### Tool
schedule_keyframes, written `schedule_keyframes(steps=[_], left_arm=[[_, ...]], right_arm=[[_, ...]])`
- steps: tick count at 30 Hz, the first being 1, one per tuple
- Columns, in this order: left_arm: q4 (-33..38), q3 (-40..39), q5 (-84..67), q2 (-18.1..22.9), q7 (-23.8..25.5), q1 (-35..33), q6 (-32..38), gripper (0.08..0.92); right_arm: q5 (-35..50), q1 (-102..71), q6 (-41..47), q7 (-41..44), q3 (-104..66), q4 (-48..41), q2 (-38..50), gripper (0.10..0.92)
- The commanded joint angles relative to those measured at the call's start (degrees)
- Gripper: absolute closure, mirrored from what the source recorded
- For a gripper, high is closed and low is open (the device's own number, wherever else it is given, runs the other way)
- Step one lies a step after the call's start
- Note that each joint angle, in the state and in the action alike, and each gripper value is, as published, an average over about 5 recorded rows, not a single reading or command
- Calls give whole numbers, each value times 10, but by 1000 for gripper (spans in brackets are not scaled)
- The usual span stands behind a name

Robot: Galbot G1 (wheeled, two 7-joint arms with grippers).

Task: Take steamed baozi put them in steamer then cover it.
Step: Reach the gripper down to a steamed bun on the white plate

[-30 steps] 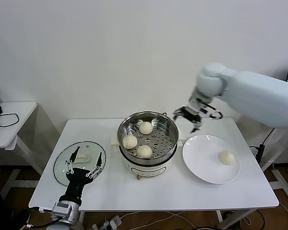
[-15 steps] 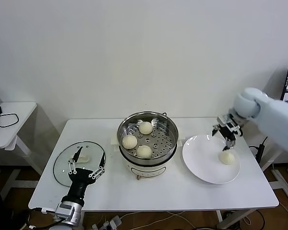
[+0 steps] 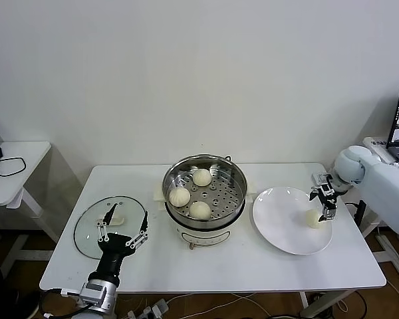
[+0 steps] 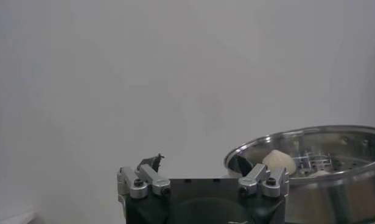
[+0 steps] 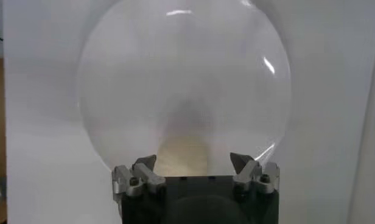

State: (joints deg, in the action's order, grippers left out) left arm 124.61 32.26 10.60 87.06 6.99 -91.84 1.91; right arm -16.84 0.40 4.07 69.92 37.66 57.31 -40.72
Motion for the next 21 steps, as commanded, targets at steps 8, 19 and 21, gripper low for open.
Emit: schedule_keyframes(steps=[8, 19, 21], left_arm=[[-3, -1, 1, 0, 0, 2, -1, 177], [-3, 0, 1, -1, 0, 4, -1, 177], [-3, 0, 2, -1, 0, 4, -1, 177]], right_arm=[[-58, -58, 0, -19, -71, -74, -37, 203], [-74, -71, -5, -22, -89, -79, -49, 203], [-75, -72, -5, -22, -91, -79, -50, 204]])
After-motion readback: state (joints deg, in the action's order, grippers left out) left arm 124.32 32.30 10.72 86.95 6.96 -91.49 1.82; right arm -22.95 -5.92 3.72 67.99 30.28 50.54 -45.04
